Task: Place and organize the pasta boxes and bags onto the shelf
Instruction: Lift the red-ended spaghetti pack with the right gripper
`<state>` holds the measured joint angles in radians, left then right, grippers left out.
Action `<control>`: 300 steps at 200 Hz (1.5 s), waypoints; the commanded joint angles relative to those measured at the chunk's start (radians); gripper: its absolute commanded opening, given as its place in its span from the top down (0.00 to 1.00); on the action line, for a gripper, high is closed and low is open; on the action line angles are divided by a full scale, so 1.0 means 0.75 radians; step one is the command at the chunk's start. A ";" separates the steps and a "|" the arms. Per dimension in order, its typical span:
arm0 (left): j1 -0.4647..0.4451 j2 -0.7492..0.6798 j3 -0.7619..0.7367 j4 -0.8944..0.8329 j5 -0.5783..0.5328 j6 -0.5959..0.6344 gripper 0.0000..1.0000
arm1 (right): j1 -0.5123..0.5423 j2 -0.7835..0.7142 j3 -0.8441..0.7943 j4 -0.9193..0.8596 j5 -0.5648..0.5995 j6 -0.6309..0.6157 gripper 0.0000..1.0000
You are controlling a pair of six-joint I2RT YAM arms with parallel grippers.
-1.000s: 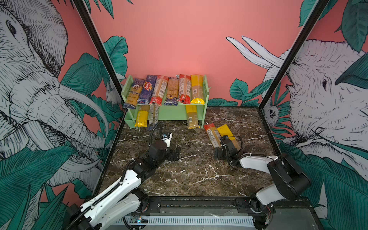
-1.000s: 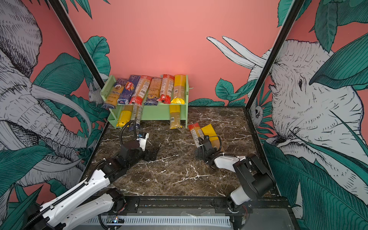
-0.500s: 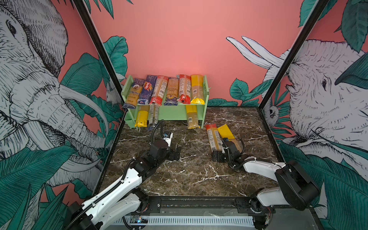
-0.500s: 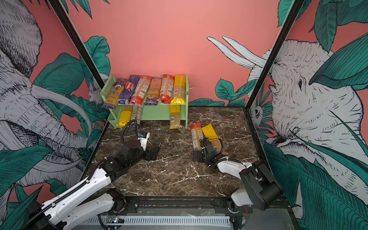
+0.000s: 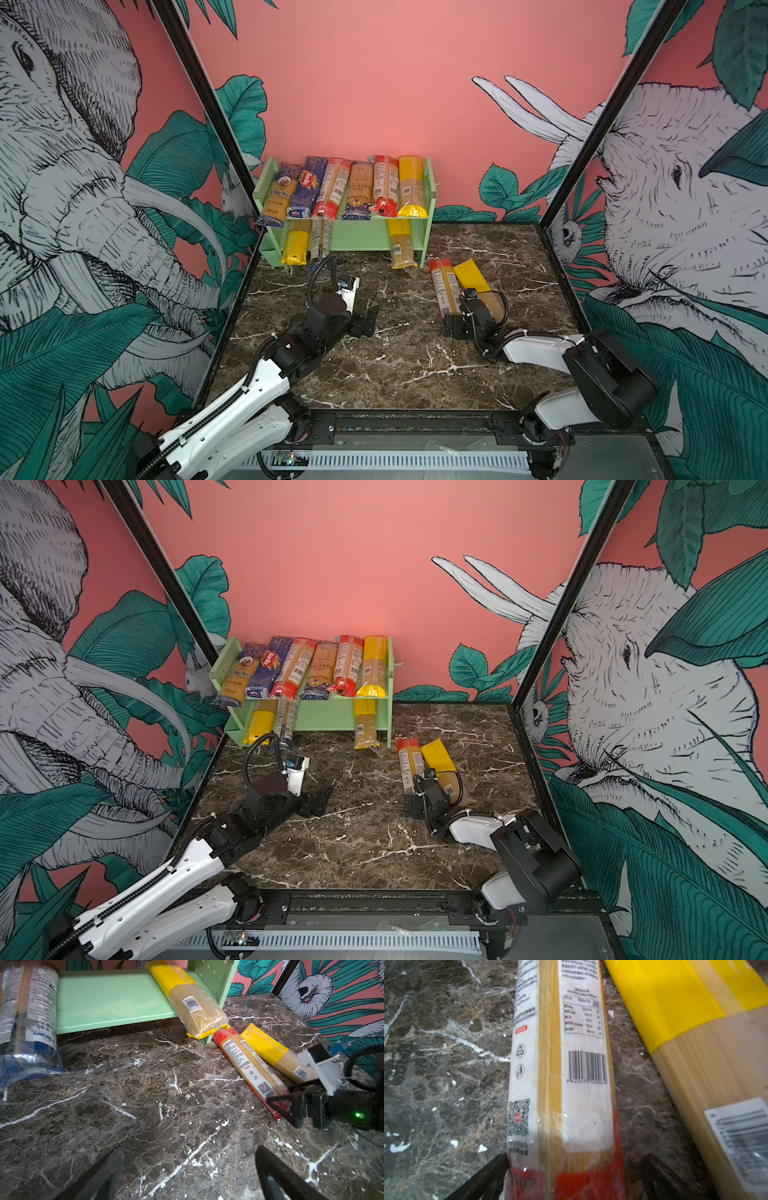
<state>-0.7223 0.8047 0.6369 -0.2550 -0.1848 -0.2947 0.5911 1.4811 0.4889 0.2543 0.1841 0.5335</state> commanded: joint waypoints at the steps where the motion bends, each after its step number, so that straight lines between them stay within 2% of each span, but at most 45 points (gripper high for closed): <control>1: -0.004 -0.040 -0.017 -0.033 -0.028 0.004 0.01 | 0.011 0.093 0.003 -0.014 0.012 -0.008 0.01; 73: -0.005 -0.082 -0.023 -0.064 -0.057 0.005 0.01 | 0.091 0.209 0.093 -0.184 0.129 -0.047 0.01; 91: -0.005 -0.075 -0.017 -0.068 -0.058 0.012 0.01 | 0.115 0.256 0.116 -0.242 0.165 -0.035 0.05; 103: -0.004 -0.072 -0.013 -0.072 -0.060 0.017 0.01 | 0.120 0.283 0.122 -0.261 0.168 -0.027 0.20; 117: -0.006 -0.077 -0.008 -0.086 -0.068 0.022 0.01 | 0.120 0.295 0.114 -0.277 0.167 -0.010 0.48; 139: -0.005 -0.108 -0.006 -0.110 -0.083 0.026 0.01 | 0.120 0.277 0.090 -0.288 0.142 0.006 0.71; 161: -0.006 -0.147 -0.012 -0.131 -0.087 0.011 0.01 | 0.120 0.229 0.051 -0.307 0.119 0.031 0.88; 167: -0.005 -0.157 -0.014 -0.137 -0.087 0.006 0.01 | 0.122 0.213 0.043 -0.315 0.108 0.039 1.00; 184: -0.006 -0.183 -0.019 -0.157 -0.090 -0.006 0.01 | 0.128 0.170 0.008 -0.327 0.087 0.061 1.00; 214: -0.006 -0.214 -0.019 -0.195 -0.098 -0.032 0.01 | 0.152 -0.019 -0.039 -0.360 0.026 0.101 1.00; 300: -0.006 -0.308 -0.006 -0.329 -0.177 -0.125 0.01 | 0.337 -0.669 0.000 -0.824 0.025 0.184 1.00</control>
<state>-0.7242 0.5938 0.6327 -0.4416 -0.2749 -0.3481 0.8078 1.0931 0.4625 -0.2413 0.1955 0.6376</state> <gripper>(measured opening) 0.995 0.180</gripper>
